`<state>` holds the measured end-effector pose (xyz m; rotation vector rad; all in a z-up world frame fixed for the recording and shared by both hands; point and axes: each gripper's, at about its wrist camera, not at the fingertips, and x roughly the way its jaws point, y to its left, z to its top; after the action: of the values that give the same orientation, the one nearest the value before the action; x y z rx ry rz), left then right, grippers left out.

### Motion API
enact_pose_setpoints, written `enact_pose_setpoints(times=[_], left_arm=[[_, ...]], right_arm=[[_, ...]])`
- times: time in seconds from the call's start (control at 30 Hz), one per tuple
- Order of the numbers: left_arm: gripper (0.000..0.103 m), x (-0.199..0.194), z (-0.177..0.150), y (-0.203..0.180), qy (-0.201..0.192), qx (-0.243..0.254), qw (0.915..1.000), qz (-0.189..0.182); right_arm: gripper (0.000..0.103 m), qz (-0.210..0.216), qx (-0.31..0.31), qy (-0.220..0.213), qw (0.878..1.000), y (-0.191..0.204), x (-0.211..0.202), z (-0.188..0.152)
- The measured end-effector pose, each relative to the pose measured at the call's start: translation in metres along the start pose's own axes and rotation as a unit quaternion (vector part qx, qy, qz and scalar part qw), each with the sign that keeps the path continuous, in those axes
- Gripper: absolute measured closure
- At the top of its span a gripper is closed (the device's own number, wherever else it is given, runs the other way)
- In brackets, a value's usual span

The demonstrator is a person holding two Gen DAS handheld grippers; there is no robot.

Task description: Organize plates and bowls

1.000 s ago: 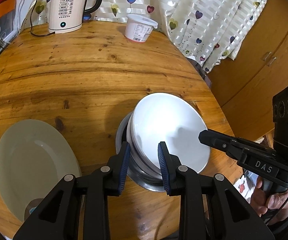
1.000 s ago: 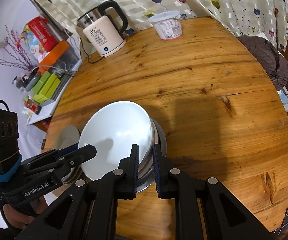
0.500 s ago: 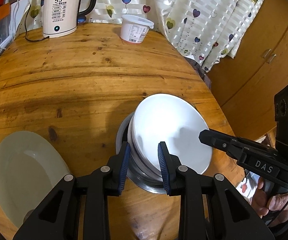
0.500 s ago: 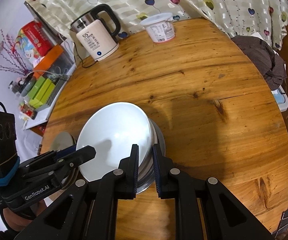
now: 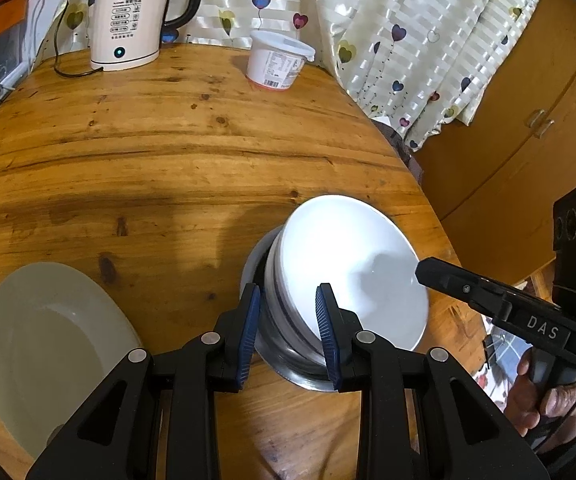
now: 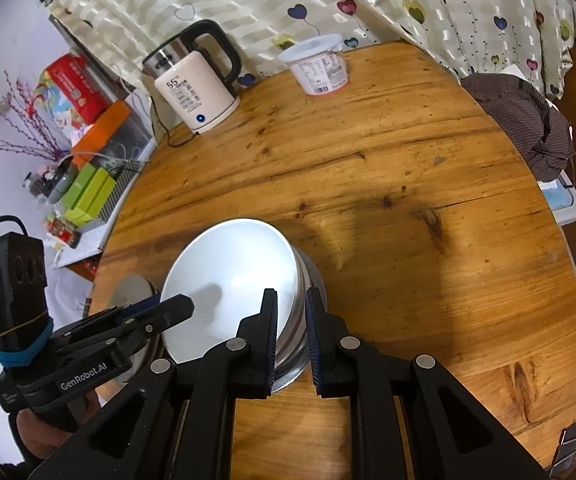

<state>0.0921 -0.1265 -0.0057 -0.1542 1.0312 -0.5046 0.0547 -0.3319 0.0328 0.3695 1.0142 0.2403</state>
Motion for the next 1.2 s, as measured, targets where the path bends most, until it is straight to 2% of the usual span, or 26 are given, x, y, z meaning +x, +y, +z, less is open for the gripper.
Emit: enact_pose_setpoints(times=[0.13,0.47,0.63,1.2], left_arm=[[0.074,-0.010,0.001,0.000,-0.013,0.003,0.9999,0.003],[0.073,-0.025,-0.002,0.009,-0.037,0.004,0.9993,0.008],[0.073,-0.027,-0.005,0.019,-0.040,-0.009,0.9991,0.005],[0.072,-0.024,-0.014,0.040,-0.025,-0.041,0.9988,-0.006]], right_arm=[[0.083,0.006,0.006,-0.008,1.000,-0.003,-0.005,-0.002],[0.082,0.024,0.008,-0.023,0.999,-0.009,-0.018,-0.006],[0.072,0.021,0.007,-0.036,0.999,-0.015,-0.024,-0.009],[0.072,0.054,0.048,-0.015,0.997,-0.037,-0.025,-0.019]])
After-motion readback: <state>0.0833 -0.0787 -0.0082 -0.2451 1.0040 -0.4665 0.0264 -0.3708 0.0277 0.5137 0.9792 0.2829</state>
